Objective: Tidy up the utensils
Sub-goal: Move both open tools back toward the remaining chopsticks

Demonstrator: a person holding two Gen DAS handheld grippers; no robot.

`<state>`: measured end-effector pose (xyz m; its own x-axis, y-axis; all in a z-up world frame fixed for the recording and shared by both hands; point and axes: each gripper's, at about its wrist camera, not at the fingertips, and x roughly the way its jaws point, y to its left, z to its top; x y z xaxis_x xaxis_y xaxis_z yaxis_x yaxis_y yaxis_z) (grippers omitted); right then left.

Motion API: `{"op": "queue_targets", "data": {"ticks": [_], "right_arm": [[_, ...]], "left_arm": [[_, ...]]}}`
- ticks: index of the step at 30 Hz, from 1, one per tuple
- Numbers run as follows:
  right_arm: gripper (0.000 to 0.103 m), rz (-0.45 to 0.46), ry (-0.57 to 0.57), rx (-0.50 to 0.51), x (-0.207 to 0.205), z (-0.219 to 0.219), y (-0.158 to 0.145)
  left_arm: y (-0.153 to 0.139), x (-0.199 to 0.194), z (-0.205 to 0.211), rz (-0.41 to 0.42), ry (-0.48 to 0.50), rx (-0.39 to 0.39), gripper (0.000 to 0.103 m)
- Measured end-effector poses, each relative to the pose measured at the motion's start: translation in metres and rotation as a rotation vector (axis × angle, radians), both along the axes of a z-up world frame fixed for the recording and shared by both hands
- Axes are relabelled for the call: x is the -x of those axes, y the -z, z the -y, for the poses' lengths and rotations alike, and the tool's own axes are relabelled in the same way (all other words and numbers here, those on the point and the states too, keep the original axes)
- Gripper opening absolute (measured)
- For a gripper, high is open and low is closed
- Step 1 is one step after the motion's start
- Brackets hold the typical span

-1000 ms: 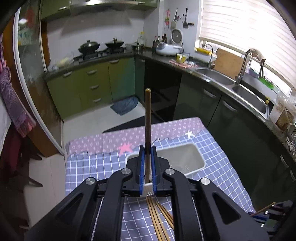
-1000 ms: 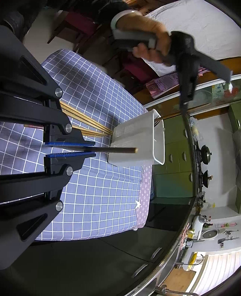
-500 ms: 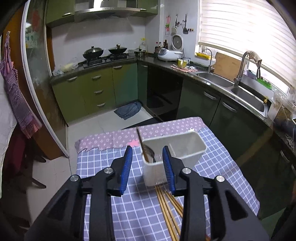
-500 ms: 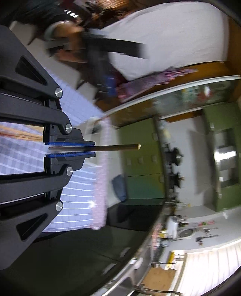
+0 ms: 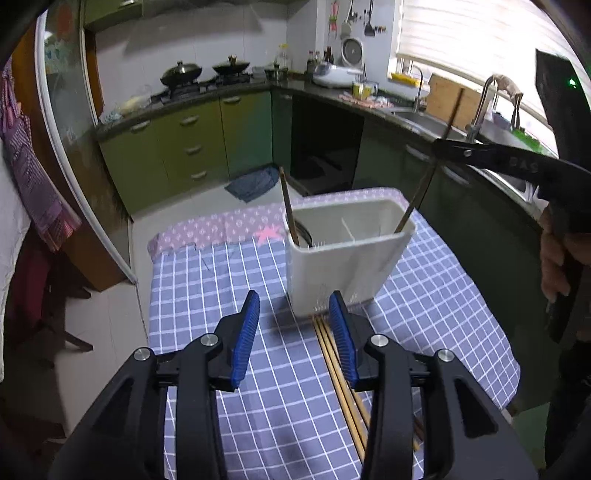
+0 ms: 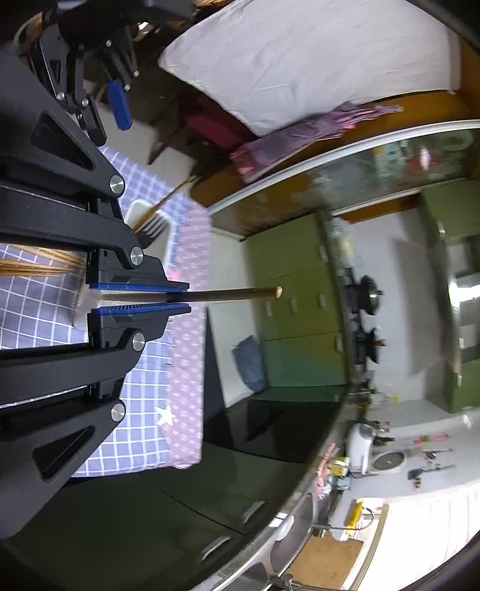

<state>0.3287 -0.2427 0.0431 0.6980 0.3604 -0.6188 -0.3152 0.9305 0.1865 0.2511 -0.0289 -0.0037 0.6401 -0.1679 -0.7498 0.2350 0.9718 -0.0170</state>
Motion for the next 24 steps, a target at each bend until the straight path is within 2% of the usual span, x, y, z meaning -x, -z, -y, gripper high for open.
{"op": "queue_targets", "data": {"ticks": [2,5,7,11,14,18,24], "right_arm": [[0.009,-0.01,-0.009,0.013,-0.001,-0.004,0.004],[0.011,0.022,-0.008,0.006,0.011,0.001,-0.002],[0.011,0.059,-0.021,-0.008,0.029,0.006,-0.011],[0.019,0.113,-0.044,-0.005,0.072,0.014,-0.015],[0.019,0.108,-0.066,0.015,0.101,0.019,0.002],[0.019,0.021,-0.066,0.021,0.122,0.028,0.046],[0.023,-0.137,-0.016,0.039,0.114,0.049,0.116]], "left_arm": [[0.007,0.0,0.003,-0.024,-0.001,0.002,0.038],[0.016,-0.002,0.008,-0.047,-0.001,-0.001,0.038],[0.022,-0.003,0.01,-0.063,0.0,0.001,0.038],[0.035,0.002,0.012,-0.057,-0.018,0.001,0.038],[0.042,0.011,0.018,-0.01,-0.042,-0.023,0.038],[0.054,0.017,0.022,-0.012,-0.047,-0.033,0.038],[0.082,0.018,0.031,-0.061,-0.052,-0.076,0.038]]}}
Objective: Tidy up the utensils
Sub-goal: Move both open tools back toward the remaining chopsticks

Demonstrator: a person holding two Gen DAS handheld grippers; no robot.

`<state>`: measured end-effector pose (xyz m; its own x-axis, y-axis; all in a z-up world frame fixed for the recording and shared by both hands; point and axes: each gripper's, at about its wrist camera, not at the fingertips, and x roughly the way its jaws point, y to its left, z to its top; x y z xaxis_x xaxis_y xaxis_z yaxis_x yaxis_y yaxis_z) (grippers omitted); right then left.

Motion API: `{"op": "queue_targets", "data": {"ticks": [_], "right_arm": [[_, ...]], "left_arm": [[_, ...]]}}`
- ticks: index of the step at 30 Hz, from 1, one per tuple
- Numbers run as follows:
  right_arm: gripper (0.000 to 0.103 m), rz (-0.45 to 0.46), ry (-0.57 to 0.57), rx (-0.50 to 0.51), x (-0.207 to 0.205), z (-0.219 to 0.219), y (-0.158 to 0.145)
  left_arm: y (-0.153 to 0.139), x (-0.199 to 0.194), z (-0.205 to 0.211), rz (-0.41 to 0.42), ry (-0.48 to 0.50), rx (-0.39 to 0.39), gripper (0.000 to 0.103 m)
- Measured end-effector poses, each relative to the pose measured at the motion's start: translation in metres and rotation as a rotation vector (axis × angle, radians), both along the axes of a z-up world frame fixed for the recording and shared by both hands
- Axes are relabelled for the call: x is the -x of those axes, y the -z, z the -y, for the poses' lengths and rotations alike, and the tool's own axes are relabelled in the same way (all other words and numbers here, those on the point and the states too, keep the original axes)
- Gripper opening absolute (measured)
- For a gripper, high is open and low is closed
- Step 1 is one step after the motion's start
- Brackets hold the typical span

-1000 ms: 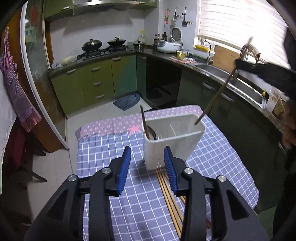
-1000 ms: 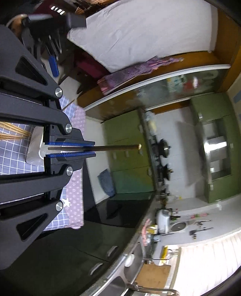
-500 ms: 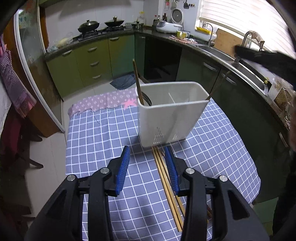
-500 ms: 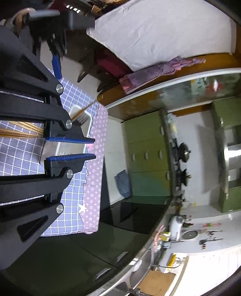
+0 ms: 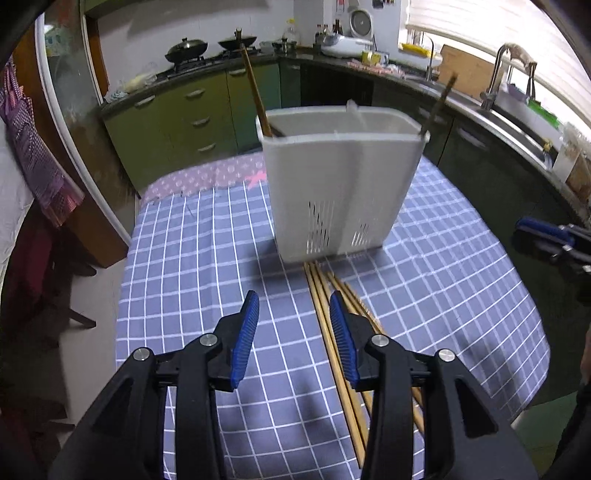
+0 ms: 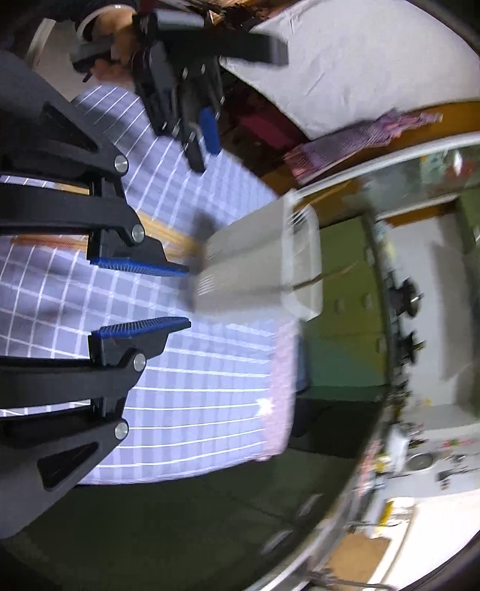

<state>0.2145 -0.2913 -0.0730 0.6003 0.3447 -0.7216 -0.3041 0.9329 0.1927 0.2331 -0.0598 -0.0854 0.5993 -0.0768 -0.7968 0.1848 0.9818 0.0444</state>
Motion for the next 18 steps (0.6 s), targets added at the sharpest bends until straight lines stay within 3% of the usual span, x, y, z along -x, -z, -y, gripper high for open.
{"op": "queue_targets", "data": {"ticks": [5,9,18], "right_arm": [[0.023,-0.094,0.016,0.003,-0.011,0.011,0.042],[0.023,-0.118,0.015,0.005,-0.014,0.014,0.056],[0.023,-0.123,0.012,0.013,-0.022,0.007,0.058]], "left_arm": [[0.017,-0.002,0.005,-0.038,-0.003,-0.023,0.038],[0.025,-0.002,0.007,-0.054,0.0,-0.031,0.038],[0.029,-0.004,0.005,-0.064,0.001,-0.035,0.038]]}}
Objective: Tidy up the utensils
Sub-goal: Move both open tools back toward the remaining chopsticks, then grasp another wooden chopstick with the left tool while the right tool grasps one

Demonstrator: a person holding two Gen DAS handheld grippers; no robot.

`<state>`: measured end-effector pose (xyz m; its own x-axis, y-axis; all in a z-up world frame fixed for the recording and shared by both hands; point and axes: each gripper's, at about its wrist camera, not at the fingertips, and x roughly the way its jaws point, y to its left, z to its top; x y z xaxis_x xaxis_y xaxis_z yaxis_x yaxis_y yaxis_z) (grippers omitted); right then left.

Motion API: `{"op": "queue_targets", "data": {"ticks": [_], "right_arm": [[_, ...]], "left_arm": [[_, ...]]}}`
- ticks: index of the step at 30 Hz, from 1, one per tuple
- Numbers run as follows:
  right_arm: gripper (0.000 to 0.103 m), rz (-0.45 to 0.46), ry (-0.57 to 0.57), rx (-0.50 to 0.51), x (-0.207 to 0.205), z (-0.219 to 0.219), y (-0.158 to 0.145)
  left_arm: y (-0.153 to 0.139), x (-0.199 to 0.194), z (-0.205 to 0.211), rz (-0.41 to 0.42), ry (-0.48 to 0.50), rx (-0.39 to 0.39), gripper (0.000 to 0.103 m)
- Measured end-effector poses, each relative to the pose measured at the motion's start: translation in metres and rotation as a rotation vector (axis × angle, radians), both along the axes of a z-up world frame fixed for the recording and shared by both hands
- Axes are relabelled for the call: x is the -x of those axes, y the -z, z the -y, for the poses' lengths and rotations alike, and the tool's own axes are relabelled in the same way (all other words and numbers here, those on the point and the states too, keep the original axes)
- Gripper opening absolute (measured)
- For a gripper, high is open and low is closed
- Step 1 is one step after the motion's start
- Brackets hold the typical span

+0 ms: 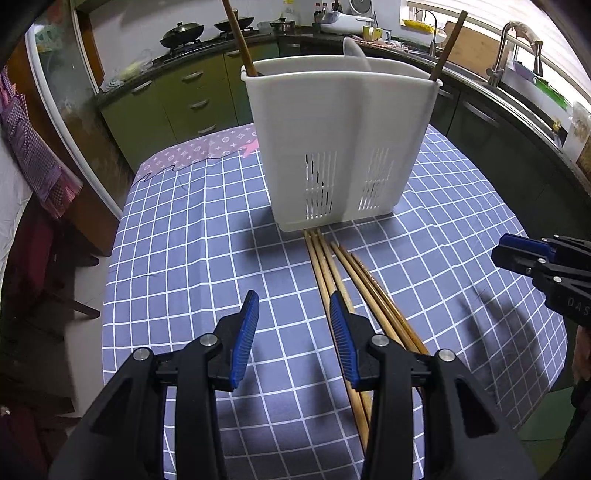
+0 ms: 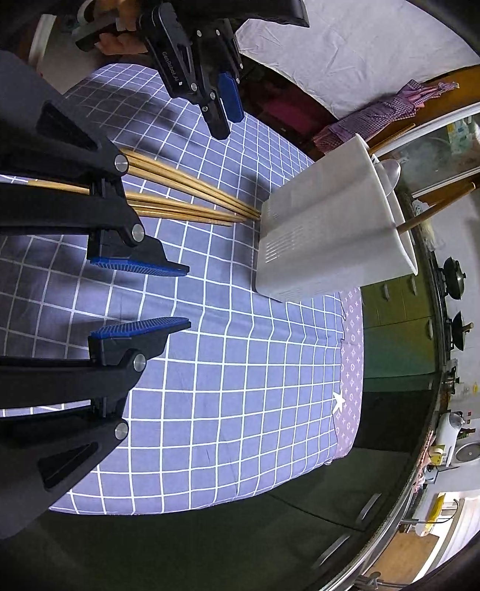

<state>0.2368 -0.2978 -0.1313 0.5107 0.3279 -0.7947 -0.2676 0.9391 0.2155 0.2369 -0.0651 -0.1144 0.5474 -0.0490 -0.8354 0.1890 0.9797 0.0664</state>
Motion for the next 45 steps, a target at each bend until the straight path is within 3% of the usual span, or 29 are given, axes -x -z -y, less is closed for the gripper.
{"op": "queue_targets", "data": {"ticks": [14,19,23,27,29,36,42,45], "right_arm": [[0.023,0.027,0.0,0.046,0.004,-0.004,-0.005],[0.023,0.021,-0.008,0.043,0.005,-0.006,-0.004],[0.023,0.019,-0.015,0.041,0.006,-0.007,-0.004],[0.023,0.014,-0.015,0.041,0.006,-0.006,-0.003],[0.023,0.013,-0.013,0.037,0.005,-0.004,-0.004],[0.023,0.008,-0.015,0.029,0.005,-0.002,-0.002],[0.023,-0.001,-0.017,0.007,0.007,0.001,-0.001],[0.028,0.002,-0.014,0.002,0.008,0.003,-0.002]], "left_arm": [[-0.001,-0.001,-0.004,-0.011,-0.007,-0.01,0.038],[0.013,-0.019,-0.011,-0.179,-0.034,0.105,0.038],[0.025,-0.031,-0.011,-0.245,-0.058,0.111,0.038],[0.034,-0.041,-0.009,-0.294,-0.067,0.106,0.027],[0.037,-0.044,-0.008,-0.308,-0.068,0.099,0.022],[0.043,-0.053,0.004,-0.351,-0.058,0.12,0.021],[0.05,-0.059,0.015,-0.365,-0.062,0.071,0.019],[0.053,-0.062,0.019,-0.371,-0.064,0.059,0.019]]}}
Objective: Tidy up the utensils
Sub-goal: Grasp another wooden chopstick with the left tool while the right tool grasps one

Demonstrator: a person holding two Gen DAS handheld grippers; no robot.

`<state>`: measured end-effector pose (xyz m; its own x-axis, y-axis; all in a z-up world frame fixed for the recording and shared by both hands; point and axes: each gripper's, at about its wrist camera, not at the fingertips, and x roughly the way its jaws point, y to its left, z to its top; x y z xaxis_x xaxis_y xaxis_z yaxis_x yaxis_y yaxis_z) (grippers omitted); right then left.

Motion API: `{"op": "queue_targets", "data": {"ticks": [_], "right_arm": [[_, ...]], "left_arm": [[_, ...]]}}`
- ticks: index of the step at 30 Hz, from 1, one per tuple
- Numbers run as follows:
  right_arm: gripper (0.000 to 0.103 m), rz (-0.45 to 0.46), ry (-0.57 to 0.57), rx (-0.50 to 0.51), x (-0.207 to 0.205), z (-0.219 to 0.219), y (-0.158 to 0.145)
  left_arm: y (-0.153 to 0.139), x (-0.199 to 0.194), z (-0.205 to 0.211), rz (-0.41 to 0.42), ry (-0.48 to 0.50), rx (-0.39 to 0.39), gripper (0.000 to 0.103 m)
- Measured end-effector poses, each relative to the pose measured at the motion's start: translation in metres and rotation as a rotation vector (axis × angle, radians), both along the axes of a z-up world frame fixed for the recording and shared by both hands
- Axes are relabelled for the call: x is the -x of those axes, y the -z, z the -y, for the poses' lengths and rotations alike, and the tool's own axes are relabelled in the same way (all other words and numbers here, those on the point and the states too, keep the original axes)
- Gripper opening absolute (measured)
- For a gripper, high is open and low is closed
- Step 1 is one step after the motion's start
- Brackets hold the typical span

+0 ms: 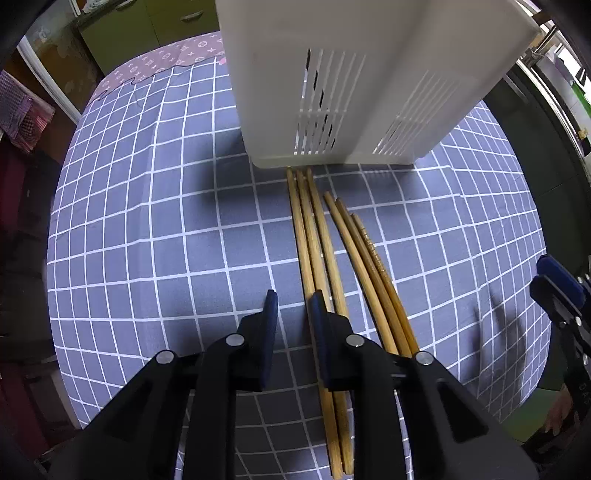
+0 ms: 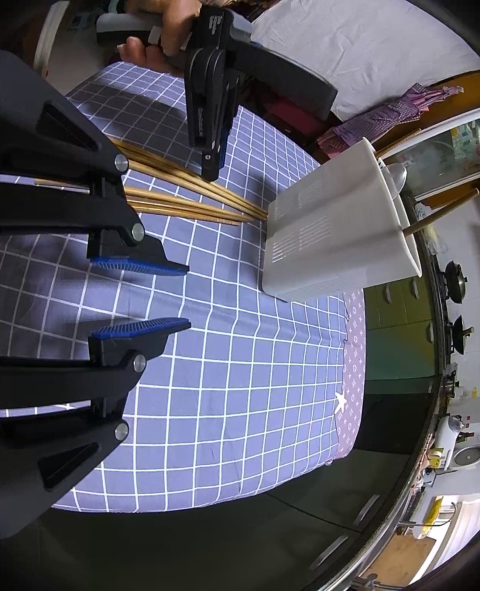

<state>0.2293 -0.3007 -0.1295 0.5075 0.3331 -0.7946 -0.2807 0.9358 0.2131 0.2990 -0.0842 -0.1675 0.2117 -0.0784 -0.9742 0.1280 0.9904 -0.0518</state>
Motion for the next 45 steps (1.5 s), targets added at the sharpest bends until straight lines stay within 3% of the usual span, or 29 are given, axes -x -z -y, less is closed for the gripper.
{"op": "queue_targets", "data": {"ticks": [8,11,15,23,28,32,37,45], "right_arm": [[0.028,-0.001,-0.007,0.001,0.001,-0.003,-0.001],[0.028,-0.002,-0.014,0.008,0.002,-0.005,-0.001],[0.028,-0.003,-0.022,0.015,0.002,-0.008,-0.002],[0.028,-0.039,-0.112,0.035,-0.004,-0.037,-0.002],[0.028,-0.117,-0.192,0.055,-0.021,-0.07,0.012],[0.021,-0.184,-0.234,0.074,-0.033,-0.091,0.026],[0.021,-0.229,-0.247,0.122,-0.047,-0.106,0.036],[0.017,-0.256,-0.257,0.201,-0.058,-0.12,0.048]], "left_arm": [[0.014,-0.003,0.021,-0.019,0.018,-0.028,0.018],[0.016,-0.006,0.024,-0.026,0.018,-0.032,0.008],[0.016,-0.006,0.023,-0.016,0.02,-0.008,0.006],[-0.028,0.016,-0.003,0.156,0.008,0.062,0.006],[-0.061,0.039,-0.02,0.287,0.028,0.067,0.006],[-0.072,0.049,-0.034,0.307,0.033,0.089,0.006],[-0.078,0.063,-0.038,0.331,0.034,0.105,0.006],[-0.096,0.081,-0.051,0.386,0.044,0.129,0.006]]}}
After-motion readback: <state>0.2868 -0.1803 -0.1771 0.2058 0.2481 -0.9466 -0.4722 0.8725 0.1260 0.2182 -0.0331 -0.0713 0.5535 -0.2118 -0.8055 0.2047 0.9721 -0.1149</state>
